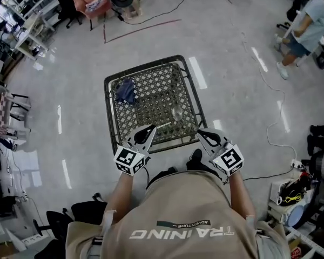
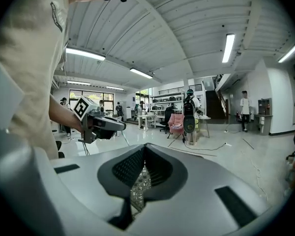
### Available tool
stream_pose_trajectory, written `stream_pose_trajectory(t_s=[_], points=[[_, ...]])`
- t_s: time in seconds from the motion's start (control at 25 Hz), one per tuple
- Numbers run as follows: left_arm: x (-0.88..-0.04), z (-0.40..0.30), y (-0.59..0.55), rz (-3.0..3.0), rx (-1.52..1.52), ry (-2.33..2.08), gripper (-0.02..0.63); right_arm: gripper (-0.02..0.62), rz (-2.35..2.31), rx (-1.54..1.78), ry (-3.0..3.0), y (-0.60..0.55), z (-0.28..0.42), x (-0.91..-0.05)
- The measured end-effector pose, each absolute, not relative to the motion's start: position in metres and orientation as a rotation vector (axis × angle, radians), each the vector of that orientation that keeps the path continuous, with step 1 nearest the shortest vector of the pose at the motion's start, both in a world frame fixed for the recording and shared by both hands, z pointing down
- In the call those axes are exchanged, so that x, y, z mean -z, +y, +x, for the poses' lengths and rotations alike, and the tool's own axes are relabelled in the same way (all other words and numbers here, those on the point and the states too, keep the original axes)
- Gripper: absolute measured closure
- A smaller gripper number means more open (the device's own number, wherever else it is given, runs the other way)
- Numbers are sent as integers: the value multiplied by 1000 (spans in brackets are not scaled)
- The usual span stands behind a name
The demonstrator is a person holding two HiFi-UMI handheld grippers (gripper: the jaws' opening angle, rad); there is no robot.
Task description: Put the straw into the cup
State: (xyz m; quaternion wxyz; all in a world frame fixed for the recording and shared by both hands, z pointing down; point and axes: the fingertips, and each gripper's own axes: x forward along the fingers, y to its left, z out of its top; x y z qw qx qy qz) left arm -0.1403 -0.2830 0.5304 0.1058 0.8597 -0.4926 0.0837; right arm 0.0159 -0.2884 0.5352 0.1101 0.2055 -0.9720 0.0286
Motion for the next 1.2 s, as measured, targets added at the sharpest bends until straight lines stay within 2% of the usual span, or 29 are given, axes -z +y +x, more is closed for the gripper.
stream_pose_trajectory(t_s=[0.48, 1.2], points=[[-543, -114, -351, 2444, -300, -1593, 570, 578, 476, -84, -2894, -356, 52, -542], [-627, -112, -395, 2399, -514, -1390, 571, 578, 598, -56, -2856, -391, 59, -530]])
